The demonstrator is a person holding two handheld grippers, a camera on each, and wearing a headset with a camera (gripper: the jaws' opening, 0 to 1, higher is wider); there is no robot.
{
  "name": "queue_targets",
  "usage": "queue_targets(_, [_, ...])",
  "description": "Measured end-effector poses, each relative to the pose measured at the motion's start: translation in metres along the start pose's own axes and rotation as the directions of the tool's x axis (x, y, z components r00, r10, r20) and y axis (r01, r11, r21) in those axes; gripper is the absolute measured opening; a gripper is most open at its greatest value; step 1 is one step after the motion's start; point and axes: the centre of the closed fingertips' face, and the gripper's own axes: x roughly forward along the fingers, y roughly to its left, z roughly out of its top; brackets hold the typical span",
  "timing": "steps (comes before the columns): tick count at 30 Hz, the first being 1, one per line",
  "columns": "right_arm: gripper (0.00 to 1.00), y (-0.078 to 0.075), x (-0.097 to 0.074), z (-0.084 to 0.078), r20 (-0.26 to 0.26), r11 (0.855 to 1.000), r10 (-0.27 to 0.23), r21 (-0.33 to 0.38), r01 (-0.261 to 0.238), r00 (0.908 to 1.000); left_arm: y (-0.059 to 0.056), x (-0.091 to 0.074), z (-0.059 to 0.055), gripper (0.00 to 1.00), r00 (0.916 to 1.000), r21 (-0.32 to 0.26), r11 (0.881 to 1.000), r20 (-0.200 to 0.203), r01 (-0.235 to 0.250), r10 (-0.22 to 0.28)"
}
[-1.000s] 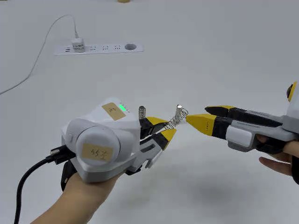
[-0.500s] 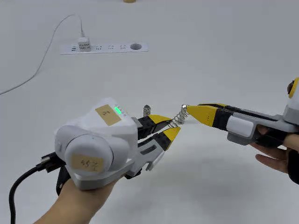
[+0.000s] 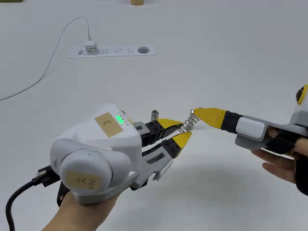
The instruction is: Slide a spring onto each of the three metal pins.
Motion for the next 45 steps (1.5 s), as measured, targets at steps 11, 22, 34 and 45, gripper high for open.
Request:
queue_targets(11, [0.14, 0.005, 0.001, 0.002, 0.020, 0.996, 0.036, 0.085, -0.037, 0.9992, -0.001, -0.002, 0.005, 0.09, 0.9998, 0.014, 1.000, 0.021, 0.002, -0.002])
queue_targets(22, [0.12, 0.013, 0.001, 0.007, 0.043, 0.992, 0.081, 0.091, -0.085, 0.9958, 0.000, 0.000, 0.004, 0.10, 1.0000, 0.000, 1.000, -0.001, -0.002, 0.002])
queue_targets(34, [0.11, 0.012, 0.001, 0.013, 0.054, 0.998, 0.057, -0.001, -0.057, 0.9969, 0.005, 0.000, -0.003, 0.23, 0.9989, -0.028, 0.999, -0.039, -0.026, 0.025])
queue_targets(45, [0.11, 0.000, 0.001, 0.023, 0.069, 0.993, -0.017, -0.116, 0.025, 0.9975, 0.020, -0.011, -0.019, 0.34, 0.9912, -0.080, 0.993, -0.104, -0.090, 0.082])
